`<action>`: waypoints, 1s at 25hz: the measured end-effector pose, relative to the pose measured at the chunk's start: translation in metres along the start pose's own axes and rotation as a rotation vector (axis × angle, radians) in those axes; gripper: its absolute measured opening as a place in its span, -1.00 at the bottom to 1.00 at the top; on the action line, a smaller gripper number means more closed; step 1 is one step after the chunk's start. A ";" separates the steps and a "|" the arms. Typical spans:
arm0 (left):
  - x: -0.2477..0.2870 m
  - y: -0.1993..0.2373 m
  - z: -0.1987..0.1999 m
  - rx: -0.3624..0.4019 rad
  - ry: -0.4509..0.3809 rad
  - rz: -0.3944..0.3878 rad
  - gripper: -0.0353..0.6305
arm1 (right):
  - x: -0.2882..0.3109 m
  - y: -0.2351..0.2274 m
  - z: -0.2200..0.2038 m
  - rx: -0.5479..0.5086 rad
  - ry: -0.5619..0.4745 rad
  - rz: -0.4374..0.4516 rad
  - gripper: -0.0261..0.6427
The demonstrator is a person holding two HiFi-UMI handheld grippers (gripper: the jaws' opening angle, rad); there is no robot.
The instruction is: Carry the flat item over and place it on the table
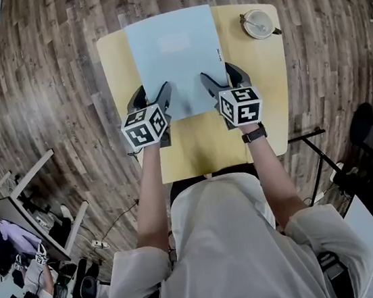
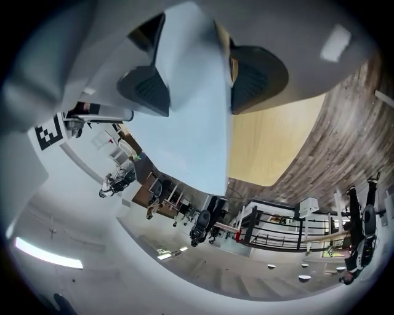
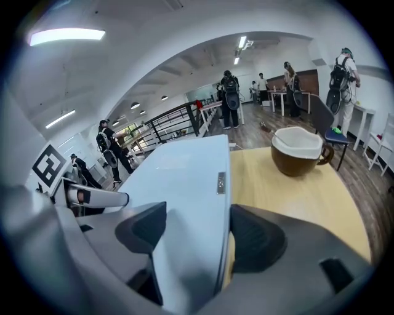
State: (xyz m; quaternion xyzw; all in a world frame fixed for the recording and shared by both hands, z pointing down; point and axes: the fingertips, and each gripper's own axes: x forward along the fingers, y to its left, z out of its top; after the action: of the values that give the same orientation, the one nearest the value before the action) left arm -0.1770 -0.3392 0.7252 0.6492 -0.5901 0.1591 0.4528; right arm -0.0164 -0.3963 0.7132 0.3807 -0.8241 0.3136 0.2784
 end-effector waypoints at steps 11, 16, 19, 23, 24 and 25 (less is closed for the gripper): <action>0.007 0.006 0.003 -0.001 -0.013 -0.015 0.09 | 0.009 -0.001 0.001 -0.007 -0.010 -0.026 0.06; -0.002 0.002 -0.003 -0.032 -0.028 -0.060 0.09 | -0.004 -0.002 0.000 -0.048 0.027 -0.063 0.06; -0.022 -0.006 0.019 0.024 -0.100 -0.047 0.09 | -0.023 -0.001 0.022 -0.059 -0.033 -0.104 0.06; -0.063 -0.031 0.075 0.117 -0.255 -0.059 0.09 | -0.064 0.014 0.076 -0.113 -0.189 -0.142 0.06; -0.076 -0.037 0.085 0.135 -0.292 -0.055 0.08 | -0.078 0.020 0.088 -0.114 -0.231 -0.147 0.06; -0.090 -0.043 0.094 0.148 -0.328 -0.055 0.06 | -0.093 0.027 0.098 -0.110 -0.275 -0.152 0.06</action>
State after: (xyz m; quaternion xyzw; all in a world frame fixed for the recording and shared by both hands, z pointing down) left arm -0.1912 -0.3603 0.5905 0.7139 -0.6248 0.0818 0.3053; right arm -0.0080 -0.4121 0.5770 0.4657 -0.8392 0.1909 0.2062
